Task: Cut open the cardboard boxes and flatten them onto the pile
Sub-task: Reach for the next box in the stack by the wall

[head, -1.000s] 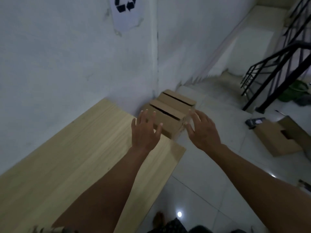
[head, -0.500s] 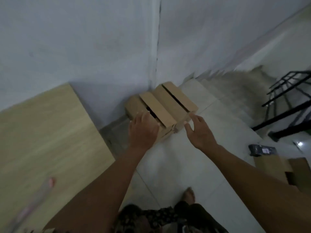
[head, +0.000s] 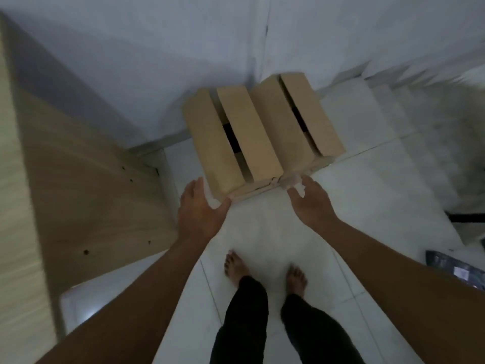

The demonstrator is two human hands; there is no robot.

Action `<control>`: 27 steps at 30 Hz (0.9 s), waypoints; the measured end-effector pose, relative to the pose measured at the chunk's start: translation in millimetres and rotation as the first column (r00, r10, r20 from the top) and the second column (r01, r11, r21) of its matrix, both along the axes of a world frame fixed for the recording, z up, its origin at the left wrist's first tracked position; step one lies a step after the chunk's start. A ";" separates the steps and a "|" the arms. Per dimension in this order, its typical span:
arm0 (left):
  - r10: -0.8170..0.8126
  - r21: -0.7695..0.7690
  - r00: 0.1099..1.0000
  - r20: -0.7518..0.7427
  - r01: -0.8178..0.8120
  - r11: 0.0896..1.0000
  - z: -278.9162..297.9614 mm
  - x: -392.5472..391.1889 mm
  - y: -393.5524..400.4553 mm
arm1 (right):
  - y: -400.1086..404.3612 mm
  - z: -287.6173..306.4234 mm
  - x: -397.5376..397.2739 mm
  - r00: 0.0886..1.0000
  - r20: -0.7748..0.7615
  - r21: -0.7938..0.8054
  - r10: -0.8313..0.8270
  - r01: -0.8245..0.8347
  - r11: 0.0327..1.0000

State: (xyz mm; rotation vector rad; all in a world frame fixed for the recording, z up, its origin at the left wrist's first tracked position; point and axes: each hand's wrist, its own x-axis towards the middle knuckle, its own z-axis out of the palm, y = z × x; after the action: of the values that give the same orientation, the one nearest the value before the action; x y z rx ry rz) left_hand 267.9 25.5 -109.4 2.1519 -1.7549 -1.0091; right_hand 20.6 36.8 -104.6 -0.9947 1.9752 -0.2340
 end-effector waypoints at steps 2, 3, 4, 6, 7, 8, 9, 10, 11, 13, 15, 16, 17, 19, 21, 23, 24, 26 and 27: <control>0.070 0.064 0.997 -0.009 -0.070 0.996 -35.9 -5.7 -0.4 | -6.5 -42.0 -7.1 1.000 0.024 0.028 0.009 -0.010 1.000; 0.096 0.090 0.995 -0.013 -0.094 0.991 -54.3 -8.4 -0.8 | -10.4 -62.9 -10.6 0.999 0.034 0.039 0.017 -0.018 0.999; 0.117 0.108 0.993 -0.010 -0.115 0.987 -71.8 -12.2 -2.4 | -15.7 -82.7 -14.5 0.999 0.042 0.047 0.032 -0.034 0.998; 0.181 0.134 0.983 -0.019 -0.177 0.975 -107.6 -18.0 -6.5 | -25.3 -120.7 -22.3 0.997 0.056 0.055 0.054 -0.057 0.997; 0.233 0.146 0.972 -0.035 -0.226 0.963 -123.3 -19.7 -9.1 | -30.3 -138.3 -24.4 0.996 0.068 0.039 0.057 -0.060 0.997; 0.284 0.156 0.958 -0.050 -0.273 0.949 -139.1 -19.9 -11.8 | -34.9 -154.9 -24.8 0.995 0.089 0.016 0.048 -0.050 0.999; 0.326 0.164 0.943 -0.068 -0.311 0.936 -153.7 -20.3 -15.3 | -39.7 -170.2 -25.3 0.993 0.112 -0.015 0.034 -0.033 0.999; 0.359 0.171 0.929 -0.086 -0.341 0.924 -166.1 -20.9 -19.0 | -44.3 -182.6 -24.8 0.991 0.133 -0.056 0.027 -0.020 0.998; 0.388 0.179 0.915 -0.110 -0.366 0.913 -178.3 -20.2 -22.7 | -48.8 -194.8 -23.6 0.988 0.154 -0.096 0.026 -0.011 0.995; 0.430 0.186 0.882 -0.194 -0.397 0.899 -200.2 -18.5 -29.9 | -57.3 -215.1 -21.2 0.984 0.174 -0.193 0.029 0.005 0.981; 0.439 0.164 0.856 -0.271 -0.409 0.898 -214.5 -18.5 -33.7 | -61.9 -230.9 -18.8 0.983 0.181 -0.261 0.024 0.024 0.965; 0.445 0.138 0.845 -0.297 -0.423 0.896 -220.1 -19.5 -34.0 | -62.1 -235.5 -18.3 0.984 0.179 -0.283 0.019 0.033 0.959; 0.459 0.114 0.826 -0.328 -0.447 0.887 -223.5 -20.3 -33.6 | -61.6 -238.5 -17.2 0.984 0.175 -0.308 0.018 0.037 0.951; 0.470 0.079 0.797 -0.379 -0.479 0.874 -221.1 -22.6 -30.3 | -58.8 -236.9 -15.3 0.985 0.174 -0.355 0.013 0.050 0.933; 0.462 0.048 0.772 -0.436 -0.493 0.869 -209.8 -23.7 -26.0 | -57.3 -225.5 -14.6 0.981 0.194 -0.389 -0.015 0.091 0.917; 0.460 0.038 0.737 -0.496 -0.510 0.859 -189.7 -23.7 -21.5 | -56.9 -205.3 -14.3 0.967 0.252 -0.412 -0.045 0.149 0.899; 0.461 0.034 0.717 -0.522 -0.523 0.852 -175.5 -24.0 -19.9 | -57.2 -192.0 -14.0 0.958 0.282 -0.420 -0.049 0.169 0.892; 0.468 0.025 0.689 -0.553 -0.548 0.836 -140.8 -25.7 -19.9 | -58.5 -158.0 -11.7 0.940 0.336 -0.428 -0.059 0.209 0.879; 0.465 0.016 0.688 -0.557 -0.551 0.834 -120.6 -26.8 -21.4 | -60.3 -138.8 -9.6 0.932 0.356 -0.437 -0.064 0.227 0.870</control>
State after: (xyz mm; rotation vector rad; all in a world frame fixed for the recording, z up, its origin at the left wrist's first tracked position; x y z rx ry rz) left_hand 241.0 4.1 -230.0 1.8330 -0.8591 -1.1224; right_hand 11.0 -23.5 -243.4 -1.0207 1.7106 -0.9496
